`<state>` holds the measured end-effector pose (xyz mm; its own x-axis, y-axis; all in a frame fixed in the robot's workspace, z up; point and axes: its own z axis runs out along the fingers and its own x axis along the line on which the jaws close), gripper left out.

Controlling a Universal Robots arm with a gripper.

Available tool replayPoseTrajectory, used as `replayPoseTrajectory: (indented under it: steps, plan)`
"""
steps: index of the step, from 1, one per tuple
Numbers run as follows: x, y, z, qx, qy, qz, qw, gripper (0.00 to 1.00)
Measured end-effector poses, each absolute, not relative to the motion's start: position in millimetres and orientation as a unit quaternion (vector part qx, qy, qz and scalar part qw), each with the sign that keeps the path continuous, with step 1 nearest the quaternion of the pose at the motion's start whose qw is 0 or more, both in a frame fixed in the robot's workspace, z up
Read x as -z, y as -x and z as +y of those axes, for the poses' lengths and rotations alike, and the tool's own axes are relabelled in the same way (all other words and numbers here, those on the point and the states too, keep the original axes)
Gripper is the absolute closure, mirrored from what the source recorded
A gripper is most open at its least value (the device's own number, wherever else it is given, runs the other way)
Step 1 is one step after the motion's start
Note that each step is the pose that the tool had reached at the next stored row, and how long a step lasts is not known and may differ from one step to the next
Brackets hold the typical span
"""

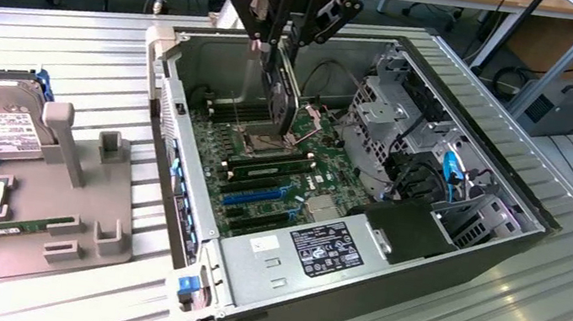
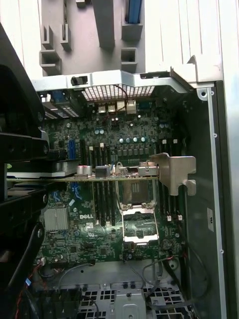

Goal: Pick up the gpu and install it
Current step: 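Pick up the gpu and move the gpu toward the slot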

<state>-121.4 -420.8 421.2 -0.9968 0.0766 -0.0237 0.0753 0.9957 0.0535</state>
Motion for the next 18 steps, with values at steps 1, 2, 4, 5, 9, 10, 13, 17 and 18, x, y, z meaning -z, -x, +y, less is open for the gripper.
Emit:
replayPoseTrajectory:
  steps: [1, 2, 4, 5, 9, 10, 13, 17, 18]
  plan:
    - [-421, 121, -421, -0.026, -0.038, 0.999, 0.013, 0.73]
    - [-421, 120, -421, -0.026, -0.038, 0.999, 0.013, 0.73]
    - [-421, 118, -421, -0.026, -0.038, 0.999, 0.013, 0.73]
    - [-421, 118, -421, -0.026, -0.038, 0.999, 0.013, 0.73]
    - [-421, 115, -421, -0.026, -0.038, 0.999, 0.013, 0.73]
    - [-421, 113, -421, -0.026, -0.038, 0.999, 0.013, 0.73]
    - [-421, 111, -421, -0.026, -0.038, 0.999, 0.013, 0.73]
    - [-420, 108, -421, -0.026, -0.038, 0.999, 0.013, 0.73]
    - [-420, 108, -421, -0.026, -0.038, 0.999, 0.013, 0.73]
